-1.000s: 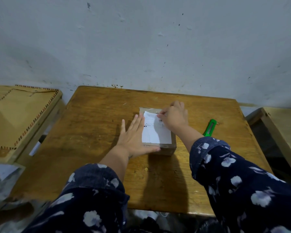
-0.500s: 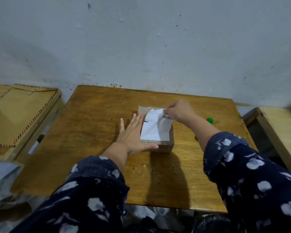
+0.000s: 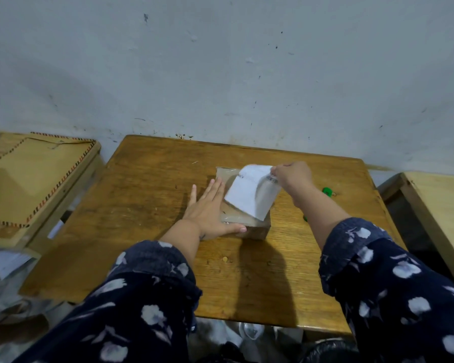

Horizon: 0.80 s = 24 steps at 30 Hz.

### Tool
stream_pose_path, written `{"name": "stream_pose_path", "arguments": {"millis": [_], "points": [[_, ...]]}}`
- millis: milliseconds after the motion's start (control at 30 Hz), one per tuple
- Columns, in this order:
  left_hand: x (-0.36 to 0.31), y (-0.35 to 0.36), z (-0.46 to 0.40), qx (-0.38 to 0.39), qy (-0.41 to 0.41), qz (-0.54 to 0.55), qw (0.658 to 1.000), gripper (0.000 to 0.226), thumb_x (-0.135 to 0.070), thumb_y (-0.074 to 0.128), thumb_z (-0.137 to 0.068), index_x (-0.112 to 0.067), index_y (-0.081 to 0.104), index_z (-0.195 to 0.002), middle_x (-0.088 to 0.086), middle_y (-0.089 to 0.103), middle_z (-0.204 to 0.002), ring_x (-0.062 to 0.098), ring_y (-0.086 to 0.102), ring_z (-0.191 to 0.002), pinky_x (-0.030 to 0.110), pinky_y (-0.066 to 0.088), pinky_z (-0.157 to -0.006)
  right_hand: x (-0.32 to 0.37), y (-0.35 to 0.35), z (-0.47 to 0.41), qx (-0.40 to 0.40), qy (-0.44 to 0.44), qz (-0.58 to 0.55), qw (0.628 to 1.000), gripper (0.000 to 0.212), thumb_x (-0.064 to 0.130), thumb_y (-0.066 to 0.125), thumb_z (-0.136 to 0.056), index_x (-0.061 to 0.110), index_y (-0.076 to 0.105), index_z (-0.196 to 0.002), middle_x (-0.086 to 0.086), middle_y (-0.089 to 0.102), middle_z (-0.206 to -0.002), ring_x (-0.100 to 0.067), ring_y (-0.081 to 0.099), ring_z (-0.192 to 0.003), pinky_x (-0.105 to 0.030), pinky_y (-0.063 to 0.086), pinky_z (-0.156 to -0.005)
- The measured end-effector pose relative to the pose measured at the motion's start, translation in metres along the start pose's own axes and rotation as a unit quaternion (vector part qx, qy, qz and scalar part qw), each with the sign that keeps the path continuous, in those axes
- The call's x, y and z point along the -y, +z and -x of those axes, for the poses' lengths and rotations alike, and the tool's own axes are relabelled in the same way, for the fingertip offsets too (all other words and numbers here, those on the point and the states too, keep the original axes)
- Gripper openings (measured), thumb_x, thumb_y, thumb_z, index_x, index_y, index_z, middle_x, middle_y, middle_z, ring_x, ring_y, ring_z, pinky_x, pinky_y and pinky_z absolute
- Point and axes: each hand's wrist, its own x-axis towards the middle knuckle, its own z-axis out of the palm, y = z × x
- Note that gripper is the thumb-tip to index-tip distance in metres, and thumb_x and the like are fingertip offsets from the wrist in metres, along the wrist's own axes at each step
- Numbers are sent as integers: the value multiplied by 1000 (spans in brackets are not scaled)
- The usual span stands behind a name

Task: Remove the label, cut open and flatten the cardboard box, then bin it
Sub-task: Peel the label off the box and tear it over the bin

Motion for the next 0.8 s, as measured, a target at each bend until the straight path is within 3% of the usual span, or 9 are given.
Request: {"name": "stream_pose_path", "arguments": {"millis": [133, 200, 267, 333, 400, 467, 533, 633, 800], "points": [[-2, -3, 1, 13, -5, 4, 1000, 129, -91, 41, -61, -15, -15, -150, -2, -20, -159, 13, -20, -145, 55, -15, -115, -2, -22, -4, -27, 19, -65, 997, 35, 14, 58, -89, -8, 59, -116, -24, 61, -122, -33, 52, -120, -51, 43, -99], [-6, -8, 2, -1, -20, 52, 998, 129, -91, 41, -61, -18, -18, -150, -5, -24, -157, 10, -21, -144, 55, -17, -114, -4, -23, -3, -28, 21, -98, 995, 33, 14, 60, -89, -9, 61, -113, -22, 67, -111, -34, 52, -120, -46, 48, -90], [-12, -17, 0, -73, -27, 110, 991, 122, -89, 39, -64, -21, -16, -150, -9, -24, -155, 6, -17, -144, 52, -16, -115, -6, -20, 1, -17, 25, -125, 992, 26, 15, 61, -89, -6, 67, -102, -14, 67, -96, -31, 57, -113, -32, 41, -78], [-20, -28, -5, -184, 3, 123, 975, 103, -78, 43, -76, -25, -1, -152, -9, -8, -160, 7, -3, -147, 47, -6, -118, -5, -16, 5, 4, 21, -142, 990, 16, 18, 64, -88, 4, 70, -90, -9, 67, -93, -27, 60, -100, -29, 36, -78], [-28, -42, -9, -255, 40, 139, 956, 73, -61, 50, -87, -33, 23, -148, -7, 21, -158, 12, 18, -145, 44, 9, -119, -3, -14, 8, 33, 9, -138, 990, 13, 22, 67, -86, 10, 71, -87, -6, 67, -92, -21, 57, -90, -29, 37, -77], [-32, -52, -11, -254, 44, 204, 944, 46, -41, 58, -90, -38, 43, -133, -9, 46, -141, 13, 40, -131, 42, 31, -111, -1, -14, 10, 64, -2, -122, 990, 15, 25, 69, -85, 11, 72, -91, -5, 68, -94, -19, 55, -88, -30, 36, -78], [-35, -58, -9, -232, 9, 300, 925, 31, -27, 62, -90, -36, 51, -118, -8, 57, -123, 12, 53, -112, 28, 47, -88, 0, -17, 11, 92, -13, -110, 990, 14, 26, 70, -84, 13, 73, -90, -3, 70, -93, -20, 56, -93, -34, 38, -84], [-33, -63, 0, -240, -22, 366, 899, 17, -15, 65, -88, -27, 62, -100, -1, 63, -96, 9, 56, -86, 10, 43, -66, -1, -23, 12, 122, -42, -98, 987, 10, 25, 70, -84, 18, 71, -91, 2, 69, -90, -17, 57, -94, -33, 38, -89], [-34, -68, 19, -242, -26, 413, 878, 11, -13, 67, -86, -22, 72, -91, -9, 64, -82, 1, 52, -74, 7, 42, -62, -4, -28, 21, 148, -82, -115, 979, 12, 21, 68, -86, 32, 63, -87, -1, 67, -101, -18, 55, -90, -32, 38, -78]]}}
